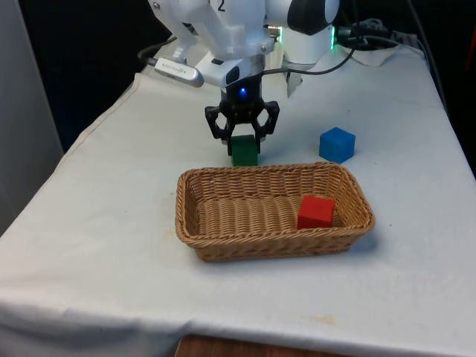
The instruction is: Pick up exactly two blocks and place them into the basket.
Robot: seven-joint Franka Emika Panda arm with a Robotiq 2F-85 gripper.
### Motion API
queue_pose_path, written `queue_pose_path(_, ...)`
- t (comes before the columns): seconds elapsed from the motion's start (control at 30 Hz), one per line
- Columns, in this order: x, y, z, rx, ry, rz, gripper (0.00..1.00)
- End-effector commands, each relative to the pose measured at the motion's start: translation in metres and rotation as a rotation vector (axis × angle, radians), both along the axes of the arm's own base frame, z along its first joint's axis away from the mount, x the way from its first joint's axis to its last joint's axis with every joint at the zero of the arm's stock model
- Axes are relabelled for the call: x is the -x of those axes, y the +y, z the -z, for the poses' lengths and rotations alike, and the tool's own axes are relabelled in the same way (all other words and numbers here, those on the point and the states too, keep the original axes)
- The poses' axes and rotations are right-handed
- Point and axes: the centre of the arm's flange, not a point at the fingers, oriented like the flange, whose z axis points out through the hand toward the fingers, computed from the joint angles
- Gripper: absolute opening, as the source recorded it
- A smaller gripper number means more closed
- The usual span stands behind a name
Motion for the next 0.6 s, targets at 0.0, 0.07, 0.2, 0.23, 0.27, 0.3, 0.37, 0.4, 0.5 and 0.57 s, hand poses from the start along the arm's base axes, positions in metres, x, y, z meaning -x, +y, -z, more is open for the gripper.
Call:
queue_pose_path(0.0,0.000,0.000,0.000,-0.001,-0.005,-0.002,0.01)
queue_pose_path(0.07,0.000,0.000,0.000,-0.001,-0.005,-0.001,0.01)
queue_pose_path(0.2,-0.003,-0.001,-0.006,-0.001,-0.011,0.001,0.01)
queue_pose_path(0.23,-0.004,-0.001,-0.014,-0.006,-0.015,-0.003,0.01)
queue_pose_path(0.27,-0.004,-0.001,-0.014,-0.006,-0.015,-0.003,0.01)
queue_pose_path(0.3,-0.005,-0.002,-0.020,-0.008,-0.018,-0.004,0.01)
queue_pose_path(0.37,-0.006,-0.002,-0.027,-0.011,-0.022,-0.004,0.01)
queue_pose_path(0.4,-0.007,-0.002,-0.030,-0.013,-0.024,-0.003,0.01)
queue_pose_path(0.5,-0.009,-0.001,-0.045,-0.021,-0.033,-0.005,0.01)
queue_pose_path(0.57,-0.010,0.000,-0.048,-0.022,-0.035,-0.007,0.01)
